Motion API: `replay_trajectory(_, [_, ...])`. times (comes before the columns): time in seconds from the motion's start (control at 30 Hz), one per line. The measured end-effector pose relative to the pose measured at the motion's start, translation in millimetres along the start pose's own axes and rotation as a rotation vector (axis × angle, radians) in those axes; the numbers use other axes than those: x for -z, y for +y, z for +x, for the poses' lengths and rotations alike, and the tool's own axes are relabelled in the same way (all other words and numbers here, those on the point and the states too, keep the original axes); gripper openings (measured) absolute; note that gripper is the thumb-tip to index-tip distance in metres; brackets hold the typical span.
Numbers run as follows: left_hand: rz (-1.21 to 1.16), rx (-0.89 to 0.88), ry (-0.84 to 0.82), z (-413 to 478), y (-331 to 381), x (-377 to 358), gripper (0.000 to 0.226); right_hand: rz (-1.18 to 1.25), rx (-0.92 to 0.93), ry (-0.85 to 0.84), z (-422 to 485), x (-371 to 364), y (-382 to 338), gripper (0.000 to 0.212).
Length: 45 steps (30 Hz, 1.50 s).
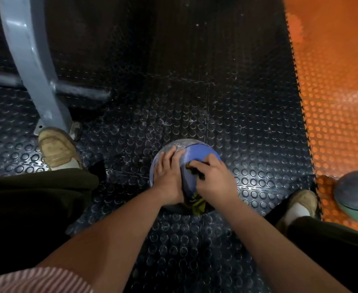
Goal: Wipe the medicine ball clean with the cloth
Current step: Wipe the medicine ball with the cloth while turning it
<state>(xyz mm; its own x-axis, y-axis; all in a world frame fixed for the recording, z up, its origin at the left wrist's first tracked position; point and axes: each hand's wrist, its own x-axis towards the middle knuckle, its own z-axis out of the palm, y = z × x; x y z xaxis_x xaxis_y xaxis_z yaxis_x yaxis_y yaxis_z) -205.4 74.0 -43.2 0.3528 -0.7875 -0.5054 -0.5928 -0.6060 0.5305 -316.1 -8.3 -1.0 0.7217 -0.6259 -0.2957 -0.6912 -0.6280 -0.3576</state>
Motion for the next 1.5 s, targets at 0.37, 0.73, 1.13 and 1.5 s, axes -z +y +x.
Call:
replay_trajectory(0.37, [0.062,0.047,-0.012,1.1,7.3,4.9,0.148,0.312,-0.457,-0.014,90.0,12.8,26.5,0.027])
replay_trajectory(0.73, [-0.015,0.042,0.032,-3.3,-4.1,-1.2,0.137,0.072,0.056,0.008,32.9,2.3,4.6,0.039])
replay_trajectory(1.13, [-0.101,-0.013,0.053,4.9,-8.9,5.2,0.149,0.260,-0.330,0.117,35.9,-7.6,1.1,0.043])
replay_trajectory(1.5, [0.241,-0.126,-0.058,9.7,0.5,-2.1,0.158,0.277,-0.224,0.254,33.3,-10.0,30.6,0.029])
